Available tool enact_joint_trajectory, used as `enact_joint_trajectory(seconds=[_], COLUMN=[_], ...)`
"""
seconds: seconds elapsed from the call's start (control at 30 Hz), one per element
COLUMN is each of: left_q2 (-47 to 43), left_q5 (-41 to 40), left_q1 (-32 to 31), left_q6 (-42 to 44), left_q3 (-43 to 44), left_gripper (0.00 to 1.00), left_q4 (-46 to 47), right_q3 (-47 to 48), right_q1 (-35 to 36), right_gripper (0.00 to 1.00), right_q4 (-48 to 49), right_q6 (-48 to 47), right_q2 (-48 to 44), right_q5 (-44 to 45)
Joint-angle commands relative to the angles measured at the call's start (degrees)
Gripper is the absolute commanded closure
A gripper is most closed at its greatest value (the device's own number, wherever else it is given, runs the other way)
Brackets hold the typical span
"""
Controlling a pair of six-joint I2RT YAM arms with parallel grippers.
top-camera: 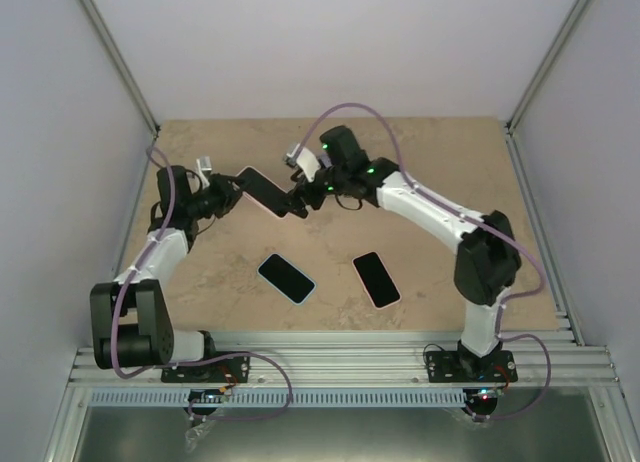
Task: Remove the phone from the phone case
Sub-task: Pick up the phone at the center of the board.
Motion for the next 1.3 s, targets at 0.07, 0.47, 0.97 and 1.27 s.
enact_joint_trajectory(seconds=[0.07, 0.47, 0.97, 1.27], left_q2=[-3.61, -7.48, -6.02, -8.93], left_q5=[7.17, 12.92, 16.11, 13.49], left_q1=[0.44, -10.26, -20.51, -20.6], left_q6=[5.94, 29.71, 34.05, 11.8], left_q3=[3.95, 18.95, 26.58, 18.03], left_gripper=[1.0, 1.0, 1.0, 1.0], left_q4=[0.1, -18.42, -15.86, 10.7], right_q3=[-3.21, -13.94, -29.55, -33.12], right_q1=[-3.71, -10.78, -18.13, -17.34], right_gripper=[0.02, 0.02, 0.05, 0.29], right_q4=[-3.09, -4.94, 2.08, 18.08], right_q6=[-4.13, 0.0, 2.39, 20.95], right_q2=[-11.87, -26.87, -40.75, -37.01], right_q5=[-6.15, -16.84, -30.75, -39.36])
